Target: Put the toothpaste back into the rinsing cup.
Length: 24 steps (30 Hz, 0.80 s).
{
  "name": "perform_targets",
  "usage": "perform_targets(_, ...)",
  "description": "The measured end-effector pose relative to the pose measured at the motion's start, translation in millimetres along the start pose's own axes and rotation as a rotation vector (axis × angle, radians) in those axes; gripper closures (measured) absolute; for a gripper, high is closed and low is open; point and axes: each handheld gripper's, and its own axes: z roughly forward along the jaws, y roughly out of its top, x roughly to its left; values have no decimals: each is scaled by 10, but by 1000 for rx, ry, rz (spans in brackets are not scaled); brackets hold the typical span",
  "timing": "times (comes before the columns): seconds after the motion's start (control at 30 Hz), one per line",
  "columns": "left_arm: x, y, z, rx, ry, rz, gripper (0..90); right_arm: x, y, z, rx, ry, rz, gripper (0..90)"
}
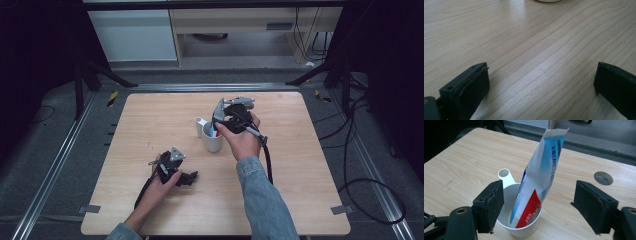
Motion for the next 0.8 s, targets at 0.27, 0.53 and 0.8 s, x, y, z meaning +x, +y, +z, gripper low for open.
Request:
perform_targets(0.27, 1, 6, 4, 2, -1, 2, 0, 0, 111, -55, 21, -26, -41, 135)
perform_targets(0.53, -6, 22, 20, 1, 0, 1, 0, -69, 177, -195, 28, -37, -66, 95)
perform_targets(0.8, -11, 28, 28, 0, -2, 0, 0, -179, 106, -292, 0, -36, -63, 92)
